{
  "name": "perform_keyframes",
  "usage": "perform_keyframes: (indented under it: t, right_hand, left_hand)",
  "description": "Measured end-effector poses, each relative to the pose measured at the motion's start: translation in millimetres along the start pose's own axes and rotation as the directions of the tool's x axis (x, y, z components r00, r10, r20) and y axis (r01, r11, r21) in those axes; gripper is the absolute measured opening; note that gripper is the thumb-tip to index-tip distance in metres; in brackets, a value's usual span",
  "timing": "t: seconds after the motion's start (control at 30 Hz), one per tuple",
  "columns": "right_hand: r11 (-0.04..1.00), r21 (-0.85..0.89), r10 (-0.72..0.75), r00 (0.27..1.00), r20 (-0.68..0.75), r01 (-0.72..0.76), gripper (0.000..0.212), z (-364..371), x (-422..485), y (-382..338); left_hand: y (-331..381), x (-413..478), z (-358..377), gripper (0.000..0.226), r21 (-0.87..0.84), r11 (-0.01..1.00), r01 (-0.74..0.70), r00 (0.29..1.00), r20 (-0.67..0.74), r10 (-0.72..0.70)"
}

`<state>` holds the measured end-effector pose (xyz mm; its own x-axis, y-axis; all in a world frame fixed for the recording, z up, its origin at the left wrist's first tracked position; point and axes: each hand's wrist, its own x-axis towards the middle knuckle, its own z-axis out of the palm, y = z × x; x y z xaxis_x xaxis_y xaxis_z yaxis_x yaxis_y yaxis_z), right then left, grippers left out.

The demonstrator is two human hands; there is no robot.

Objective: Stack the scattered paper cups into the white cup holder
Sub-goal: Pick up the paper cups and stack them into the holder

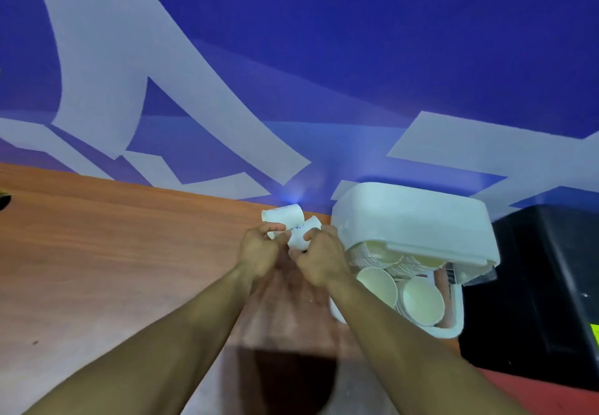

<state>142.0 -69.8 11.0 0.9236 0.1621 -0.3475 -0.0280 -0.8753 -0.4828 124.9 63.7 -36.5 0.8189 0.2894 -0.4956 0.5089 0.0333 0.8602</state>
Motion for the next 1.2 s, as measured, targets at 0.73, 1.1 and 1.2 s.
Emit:
perform_keyframes:
  t: [0.73, 1.1, 1.2]
  right_hand:
    - [0.978, -0.172, 0.110, 0.993, -0.047, -0.116, 0.023, 21.0, 14.1, -17.9]
    - [0.982, -0.102, -0.187, 0.886, -0.424, 0.158, 0.043, -44.9, -98.5, -29.2]
    - [0.980, -0.134, -0.196, 0.837, -0.511, 0.148, 0.043, -68.3, -121.6, -5.8]
  left_hand:
    - [-9.9, -3.2, -51.6, 0.006, 0.277, 0.948, -0.156, 0.956, -0.198, 0.215]
    - [50.7, -103.0, -35.5, 0.044, 0.350, 0.773, -0.530, 0.794, -0.115, 0.597]
    - [64.1, -128.1, -17.9, 0.041, 0.394, 0.688, -0.609, 0.731, -0.058, 0.680]
